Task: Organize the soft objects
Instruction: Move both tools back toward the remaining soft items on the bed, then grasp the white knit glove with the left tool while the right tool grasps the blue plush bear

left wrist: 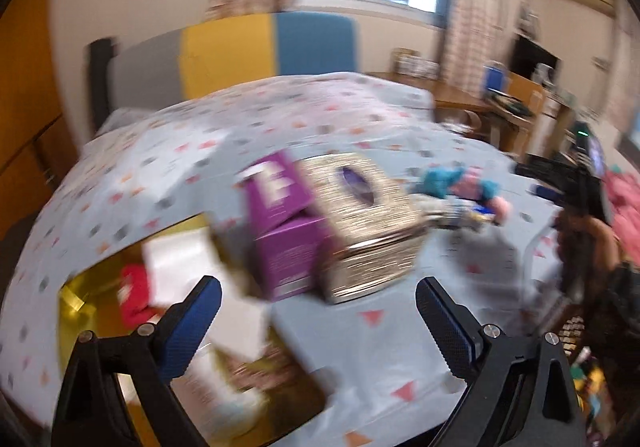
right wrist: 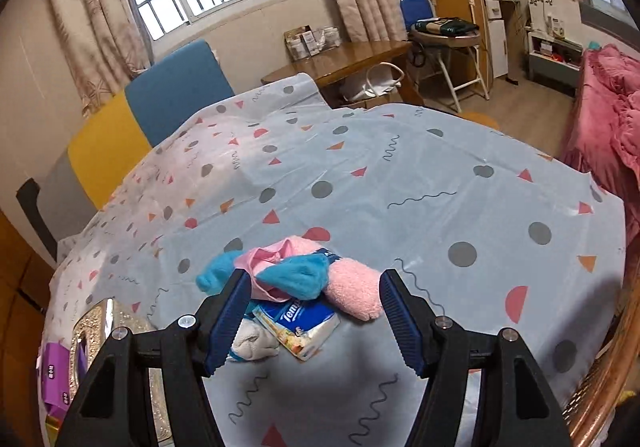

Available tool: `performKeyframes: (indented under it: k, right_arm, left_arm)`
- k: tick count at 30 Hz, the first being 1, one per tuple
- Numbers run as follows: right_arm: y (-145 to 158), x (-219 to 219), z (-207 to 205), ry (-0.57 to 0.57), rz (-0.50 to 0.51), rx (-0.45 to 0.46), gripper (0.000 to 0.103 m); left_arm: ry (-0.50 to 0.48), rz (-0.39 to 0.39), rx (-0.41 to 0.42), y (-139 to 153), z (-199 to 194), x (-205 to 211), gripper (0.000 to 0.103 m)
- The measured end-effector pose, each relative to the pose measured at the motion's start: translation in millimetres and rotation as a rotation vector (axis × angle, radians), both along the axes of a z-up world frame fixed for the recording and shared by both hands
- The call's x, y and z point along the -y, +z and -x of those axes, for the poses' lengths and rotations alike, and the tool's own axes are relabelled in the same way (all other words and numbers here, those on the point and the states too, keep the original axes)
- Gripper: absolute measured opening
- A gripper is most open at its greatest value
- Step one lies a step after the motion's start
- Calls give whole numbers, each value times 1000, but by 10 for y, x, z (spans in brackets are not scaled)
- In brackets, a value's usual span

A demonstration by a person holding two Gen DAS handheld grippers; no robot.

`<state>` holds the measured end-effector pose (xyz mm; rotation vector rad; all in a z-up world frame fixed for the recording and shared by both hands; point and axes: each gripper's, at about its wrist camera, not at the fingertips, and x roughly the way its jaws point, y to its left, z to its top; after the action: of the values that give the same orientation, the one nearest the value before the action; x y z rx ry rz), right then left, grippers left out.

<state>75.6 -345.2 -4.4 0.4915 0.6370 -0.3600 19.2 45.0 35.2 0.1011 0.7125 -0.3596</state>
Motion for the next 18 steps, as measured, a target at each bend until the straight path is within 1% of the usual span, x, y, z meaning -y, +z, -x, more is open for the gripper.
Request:
performKeyframes:
  k: [2,3,5,6,7,9,11,14,18]
  right_arm:
    - [-2,15,-5,4,-20,12,68]
    - [6,41,22,-8,-28,22,68]
    - [1,82,48,-33,-56,46,68]
    - [0,125,80,-50,-77,58,68]
    - [0,172,117,-70,-99,72,68]
    - [2,235,172,-100,-130,92,68]
    - [-15,290,209,-117,-167,108,68]
    - [-39,334,227,-114,-212,122,68]
    - [-59,373,239,-110,-247,135,68]
  left_arm:
    - [-69,7,-4,63,-64,262,96]
    - [-96,9,-8,84,-91,368,92]
    - [-163,4,-7,125,-149,618,89]
    - [-198,-2,-9,140,-191,772,85]
    - [-223,-3,-19,151,-228,892,77]
    - [-276,6,-67,135,-368,1172,72]
    - [-293,7,-104,89,-517,1435,72]
    - [-305,-4,-146,-16,-686,1714,72]
    - [-312,-47,-190,-278,-927,2095,72]
